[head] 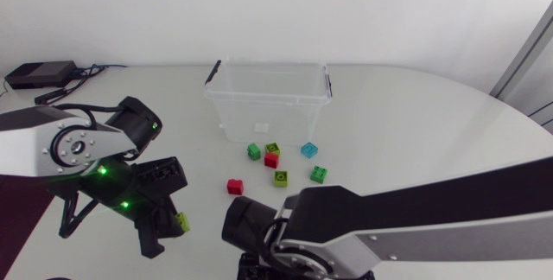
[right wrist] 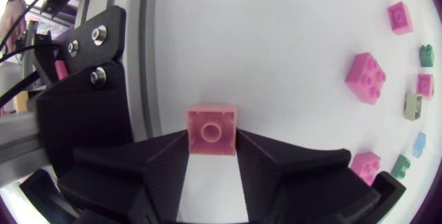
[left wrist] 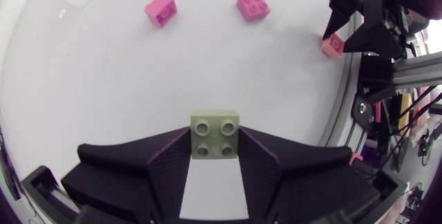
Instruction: Pick up the duplo bricks and place them in the container
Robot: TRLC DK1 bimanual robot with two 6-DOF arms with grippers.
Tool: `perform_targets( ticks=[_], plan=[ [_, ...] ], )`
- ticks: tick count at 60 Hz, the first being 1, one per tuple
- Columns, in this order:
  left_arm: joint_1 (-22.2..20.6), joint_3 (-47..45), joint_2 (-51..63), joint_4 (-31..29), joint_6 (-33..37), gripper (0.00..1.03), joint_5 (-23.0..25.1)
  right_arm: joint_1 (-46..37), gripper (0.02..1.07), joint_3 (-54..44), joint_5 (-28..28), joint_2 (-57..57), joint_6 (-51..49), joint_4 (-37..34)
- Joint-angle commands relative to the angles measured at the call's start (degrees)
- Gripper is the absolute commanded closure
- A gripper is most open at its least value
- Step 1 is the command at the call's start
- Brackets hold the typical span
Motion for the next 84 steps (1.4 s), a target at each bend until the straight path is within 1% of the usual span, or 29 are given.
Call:
perform_targets(
  ticks=[1, 8, 15, 22, 24, 30, 35, 42, 50, 54, 67, 75, 77, 78, 80, 81, 82, 84],
  plan=[
    [0.8, 3.7, -0.2, -0.5, 1.6, 0.70, 1.5, -0.9, 0.71, -3.0, 0.1, -2.7, 1.4, 1.0],
    [2.2, 7.4, 0.0, -0.3, 0.7, 0.69, 4.4, -2.9, 0.72, -4.9, 0.1, -7.9, 2.2, 0.9],
    [3.4, 10.9, 0.5, 1.8, -1.1, 0.69, 7.6, -7.2, 0.72, -5.8, 0.2, -13.1, 2.0, -0.5],
    [4.3, 14.3, 2.1, 6.8, -4.5, 0.69, 8.8, -13.4, 0.72, -4.7, 0.2, -17.0, 0.4, -2.1],
    [4.8, 15.3, 2.6, 9.3, -6.4, 0.69, 9.2, -15.4, 0.72, -3.9, 0.2, -17.8, 0.1, -2.7],
    [5.5, 18.6, 5.1, 12.9, -8.9, 0.69, 10.2, -20.1, 0.72, -1.6, -0.1, -19.0, -1.1, -3.1],
    [5.5, 21.7, 8.6, 14.4, -10.0, 0.68, 10.3, -23.7, 0.72, 0.8, -0.5, -18.8, -2.1, -3.1],
    [6.0, 25.6, 13.4, 19.5, -13.1, 0.68, 10.2, -28.8, 0.72, 4.3, -1.8, -17.6, -2.7, -2.2],
    [6.5, 28.8, 17.6, 25.4, -16.5, 0.68, 10.2, -32.8, 0.72, 7.8, -2.6, -15.9, -2.7, 0.0],
    [6.3, 30.6, 19.2, 25.9, -16.7, 0.68, 10.2, -34.6, 0.72, 9.1, -3.2, -15.3, -2.7, 1.6],
    [6.0, 38.9, 25.6, 30.6, -22.3, 0.68, 9.7, -39.4, 0.72, 14.2, -4.7, -12.7, -1.9, 4.6],
    [5.3, 42.1, 29.2, 32.2, -23.8, 0.66, 7.7, -40.7, 0.72, 17.1, -5.5, -11.1, -0.6, 6.6],
    [4.9, 42.8, 30.2, 32.7, -23.9, 0.64, 6.8, -40.8, 0.72, 17.9, -5.5, -10.5, -0.3, 6.9],
    [4.9, 43.0, 30.5, 32.9, -23.9, 0.60, 6.4, -40.8, 0.72, 18.5, -5.5, -10.1, -0.3, 7.1],
    [4.7, 43.0, 30.8, 33.1, -23.9, 0.50, 5.7, -40.9, 0.72, 19.3, -5.5, -9.6, 0.1, 7.6],
    [4.6, 42.9, 30.8, 33.4, -23.8, 0.43, 5.0, -41.0, 0.72, 19.8, -5.5, -9.3, 0.4, 8.0],
    [4.5, 42.8, 30.8, 33.6, -23.7, 0.38, 4.7, -41.0, 0.72, 20.3, -5.5, -9.0, 0.6, 8.2],
    [4.2, 42.3, 30.7, 33.8, -23.5, 0.31, 4.3, -41.0, 0.72, 21.5, -5.4, -8.2, 0.9, 8.6]
  ],
)
